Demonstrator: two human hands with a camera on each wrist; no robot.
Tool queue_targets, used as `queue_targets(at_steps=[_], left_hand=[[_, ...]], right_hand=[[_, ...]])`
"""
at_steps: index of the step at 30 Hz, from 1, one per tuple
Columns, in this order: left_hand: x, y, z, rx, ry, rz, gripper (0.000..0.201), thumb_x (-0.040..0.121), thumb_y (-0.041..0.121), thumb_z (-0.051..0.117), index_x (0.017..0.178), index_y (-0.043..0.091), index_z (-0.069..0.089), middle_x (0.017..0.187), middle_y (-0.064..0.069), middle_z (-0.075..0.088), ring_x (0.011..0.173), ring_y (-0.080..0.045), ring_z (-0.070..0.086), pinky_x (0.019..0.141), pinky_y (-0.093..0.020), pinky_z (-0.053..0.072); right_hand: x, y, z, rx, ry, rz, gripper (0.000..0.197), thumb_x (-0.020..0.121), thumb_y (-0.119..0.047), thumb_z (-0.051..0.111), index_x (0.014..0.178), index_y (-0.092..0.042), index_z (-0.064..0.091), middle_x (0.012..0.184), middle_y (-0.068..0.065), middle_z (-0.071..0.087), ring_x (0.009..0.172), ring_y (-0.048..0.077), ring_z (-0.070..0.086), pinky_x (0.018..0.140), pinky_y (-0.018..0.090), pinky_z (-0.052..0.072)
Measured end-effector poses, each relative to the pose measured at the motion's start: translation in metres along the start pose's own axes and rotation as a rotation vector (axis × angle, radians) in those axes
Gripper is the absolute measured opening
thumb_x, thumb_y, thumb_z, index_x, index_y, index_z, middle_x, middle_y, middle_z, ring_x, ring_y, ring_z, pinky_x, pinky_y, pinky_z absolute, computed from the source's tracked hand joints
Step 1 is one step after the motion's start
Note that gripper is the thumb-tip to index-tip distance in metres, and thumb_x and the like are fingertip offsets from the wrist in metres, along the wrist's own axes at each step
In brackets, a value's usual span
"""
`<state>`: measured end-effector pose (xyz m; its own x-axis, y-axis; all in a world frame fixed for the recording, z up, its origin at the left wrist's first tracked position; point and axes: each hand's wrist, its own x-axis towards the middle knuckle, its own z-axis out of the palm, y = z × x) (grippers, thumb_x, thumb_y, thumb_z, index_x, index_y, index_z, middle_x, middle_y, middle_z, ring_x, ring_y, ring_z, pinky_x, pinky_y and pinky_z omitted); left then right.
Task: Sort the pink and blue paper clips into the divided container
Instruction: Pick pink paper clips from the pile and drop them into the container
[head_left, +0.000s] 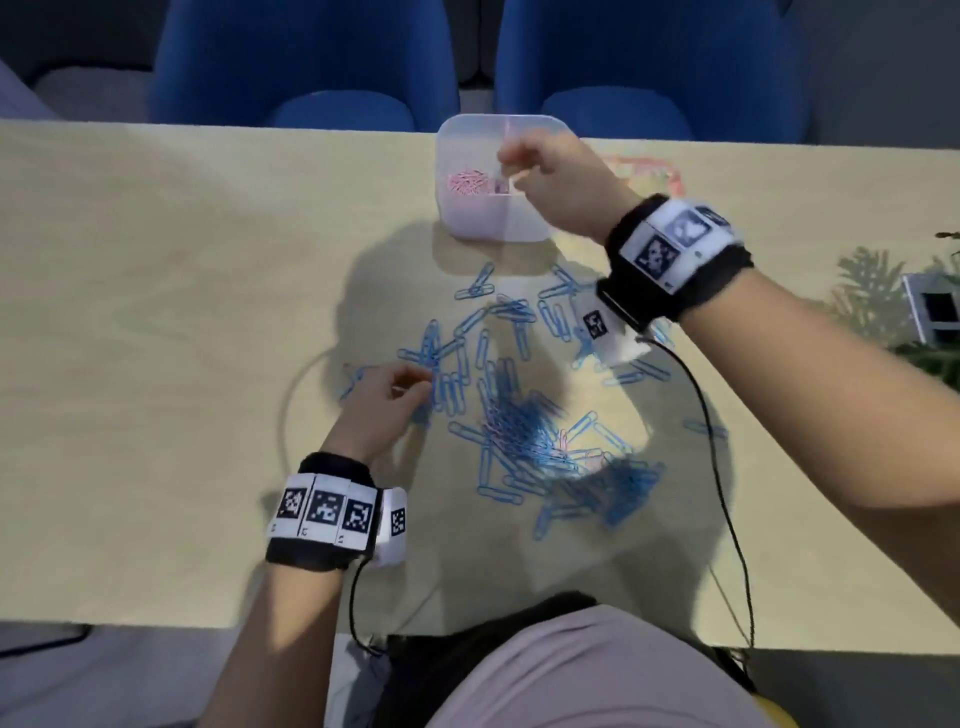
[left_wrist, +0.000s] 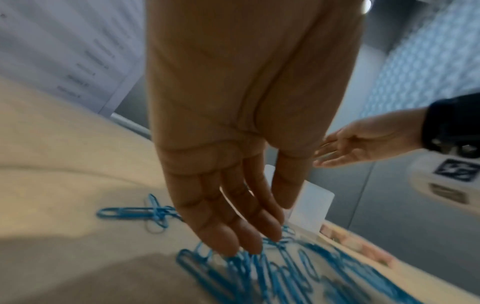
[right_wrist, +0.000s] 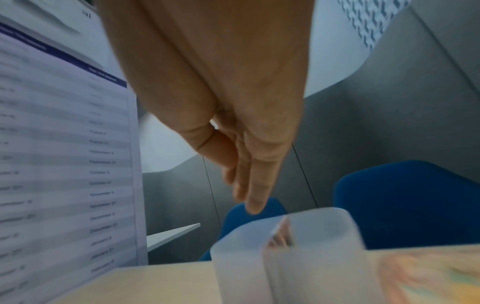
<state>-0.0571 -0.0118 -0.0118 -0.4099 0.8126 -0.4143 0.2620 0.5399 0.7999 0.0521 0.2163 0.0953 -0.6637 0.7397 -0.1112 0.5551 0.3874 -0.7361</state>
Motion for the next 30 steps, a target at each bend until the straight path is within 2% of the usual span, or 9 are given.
queue_targets(at_steps=[2,4,8,11,13,18,22,26,30], left_hand=[[-0.012,0.0,0.007,0.1,-0.044,0.028,0.011,0.087,0.011,0.06,0.09,0.021,0.063,0.081,0.003,0.061,0.071,-0.01,0.055,0.072,-0.022,0.047],[-0.025,0.005,0.018,0.246,-0.1,0.085,0.01,0.084,0.015,0.064,0.094,0.017,0.065,0.085,0.001,0.06,0.076,-0.012,0.056,0.076,-0.028,0.047],[-0.04,0.016,0.045,0.473,-0.081,0.256,0.013,0.082,0.018,0.064,0.095,0.018,0.066,0.093,0.0,0.054,0.096,-0.016,0.046,0.084,-0.026,0.034],[-0.043,0.025,0.062,0.532,-0.089,0.326,0.011,0.084,0.018,0.063,0.095,0.017,0.065,0.098,-0.005,0.055,0.101,-0.019,0.046,0.087,-0.029,0.034],[-0.045,0.03,0.072,0.588,-0.105,0.391,0.013,0.084,0.021,0.064,0.096,0.016,0.065,0.098,-0.005,0.055,0.1,-0.022,0.047,0.086,-0.031,0.036],[-0.05,0.039,0.1,0.742,-0.19,0.533,0.017,0.08,0.023,0.066,0.095,0.015,0.065,0.099,-0.006,0.057,0.1,-0.025,0.048,0.082,-0.032,0.036],[-0.049,0.038,0.117,0.824,-0.212,0.635,0.014,0.073,0.018,0.07,0.087,0.015,0.069,0.089,-0.008,0.061,0.086,-0.031,0.055,0.069,-0.036,0.043],[-0.05,0.032,0.119,0.918,-0.212,0.606,0.016,0.082,0.024,0.062,0.097,0.019,0.067,0.1,-0.005,0.059,0.097,-0.028,0.05,0.075,-0.034,0.033],[-0.051,0.026,0.108,0.922,-0.152,0.536,0.012,0.085,0.023,0.061,0.095,0.02,0.067,0.104,-0.005,0.059,0.102,-0.029,0.049,0.08,-0.036,0.036]], right_hand=[[-0.042,0.031,0.002,0.001,-0.109,0.007,0.032,0.081,0.01,0.039,0.101,0.009,0.063,0.092,0.013,0.065,0.064,-0.005,0.057,0.064,0.015,0.044],[-0.087,0.067,0.009,0.004,-0.233,0.066,0.028,0.079,0.012,0.042,0.092,0.007,0.066,0.083,0.012,0.065,0.054,-0.007,0.055,0.059,0.01,0.042],[-0.169,0.117,0.024,-0.126,-0.275,0.13,0.026,0.078,0.0,0.059,0.071,-0.025,0.062,0.071,0.002,0.061,0.066,0.017,0.056,0.064,0.029,0.044],[-0.211,0.133,0.035,-0.169,-0.221,0.211,0.019,0.074,-0.024,0.073,0.072,-0.02,0.055,0.077,-0.001,0.057,0.071,0.02,0.054,0.068,0.037,0.045],[-0.227,0.142,0.044,-0.24,-0.232,0.241,0.032,0.068,-0.034,0.077,0.084,-0.017,0.054,0.086,0.0,0.053,0.079,0.021,0.054,0.071,0.04,0.045],[-0.234,0.162,0.038,-0.223,-0.135,0.283,0.027,0.068,-0.009,0.074,0.089,-0.01,0.057,0.084,0.002,0.047,0.088,0.031,0.055,0.076,0.035,0.039],[-0.242,0.163,0.024,-0.293,-0.012,0.281,0.02,0.073,-0.008,0.068,0.09,-0.012,0.058,0.089,0.005,0.051,0.09,0.03,0.055,0.075,0.035,0.042],[-0.245,0.143,0.041,-0.231,-0.077,0.171,0.013,0.075,-0.01,0.063,0.088,-0.013,0.065,0.092,0.009,0.057,0.092,0.03,0.056,0.075,0.038,0.048],[-0.242,0.147,0.049,-0.233,-0.137,0.196,0.015,0.074,-0.009,0.06,0.086,-0.016,0.067,0.094,0.008,0.057,0.094,0.029,0.056,0.074,0.041,0.048]])
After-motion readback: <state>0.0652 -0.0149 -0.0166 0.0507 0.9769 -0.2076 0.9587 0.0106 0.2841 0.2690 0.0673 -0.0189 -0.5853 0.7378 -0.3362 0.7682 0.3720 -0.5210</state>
